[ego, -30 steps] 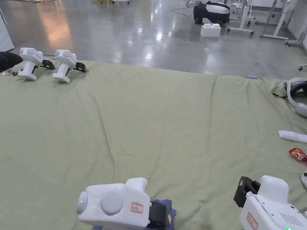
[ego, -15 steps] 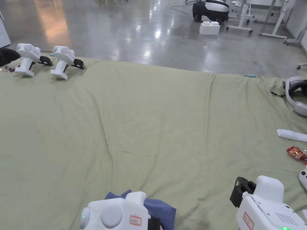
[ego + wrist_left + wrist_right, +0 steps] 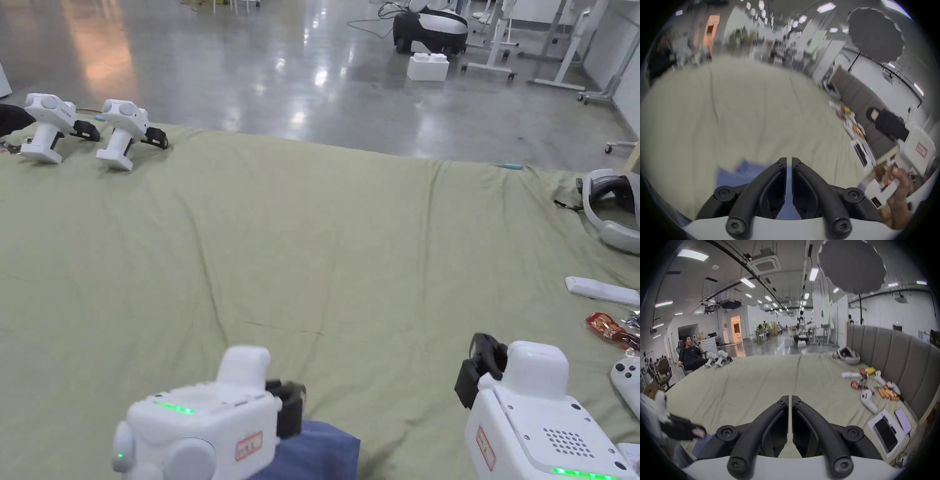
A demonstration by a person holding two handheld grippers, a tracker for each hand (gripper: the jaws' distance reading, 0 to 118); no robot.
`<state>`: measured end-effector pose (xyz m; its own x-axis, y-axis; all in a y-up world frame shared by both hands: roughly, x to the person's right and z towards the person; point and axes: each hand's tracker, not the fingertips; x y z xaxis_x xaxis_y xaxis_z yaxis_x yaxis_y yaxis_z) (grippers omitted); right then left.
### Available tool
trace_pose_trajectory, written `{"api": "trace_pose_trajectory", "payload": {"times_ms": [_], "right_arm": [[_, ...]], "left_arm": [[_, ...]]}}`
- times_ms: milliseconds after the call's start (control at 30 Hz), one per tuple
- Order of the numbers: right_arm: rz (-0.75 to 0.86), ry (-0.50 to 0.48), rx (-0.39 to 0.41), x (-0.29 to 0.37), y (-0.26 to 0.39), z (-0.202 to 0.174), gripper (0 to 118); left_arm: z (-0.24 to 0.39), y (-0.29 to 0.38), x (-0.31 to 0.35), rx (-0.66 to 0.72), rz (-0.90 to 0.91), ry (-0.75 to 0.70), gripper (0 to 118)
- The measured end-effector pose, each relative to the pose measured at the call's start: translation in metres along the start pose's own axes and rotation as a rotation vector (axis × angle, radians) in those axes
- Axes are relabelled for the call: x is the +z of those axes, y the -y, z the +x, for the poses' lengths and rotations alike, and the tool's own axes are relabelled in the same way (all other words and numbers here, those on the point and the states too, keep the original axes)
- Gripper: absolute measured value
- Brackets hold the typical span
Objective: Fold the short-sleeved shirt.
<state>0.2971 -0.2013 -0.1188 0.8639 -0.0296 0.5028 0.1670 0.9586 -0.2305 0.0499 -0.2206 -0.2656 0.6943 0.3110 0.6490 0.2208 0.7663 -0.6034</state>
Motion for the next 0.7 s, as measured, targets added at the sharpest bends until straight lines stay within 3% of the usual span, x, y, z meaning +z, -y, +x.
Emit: {"api": "trace_pose_trajectory", "payload": {"times_ms": [167,267,400,700], "right_arm": [[0.126,0.007,0.048,0.005,-0.029,-0.024,5],[0.174,0.022,0.055,0.008,-0.039,-0.033,5],[0.23,0.062,0.027,0.015,-0.046,-0.036,5],[0.211,0.079,0.041,0.036,-0.031,-0.035,5]], "left_arm": [[-0.001,-0.033,0.037,-0.171,0.434,-0.252,10],[-0.003,-0.04,0.047,-0.222,0.576,-0.403,10],[-0.008,-0.042,0.061,-0.278,0.731,-0.484,10],[-0.037,-0.039,0.067,-0.189,0.602,-0.456,10]]}}
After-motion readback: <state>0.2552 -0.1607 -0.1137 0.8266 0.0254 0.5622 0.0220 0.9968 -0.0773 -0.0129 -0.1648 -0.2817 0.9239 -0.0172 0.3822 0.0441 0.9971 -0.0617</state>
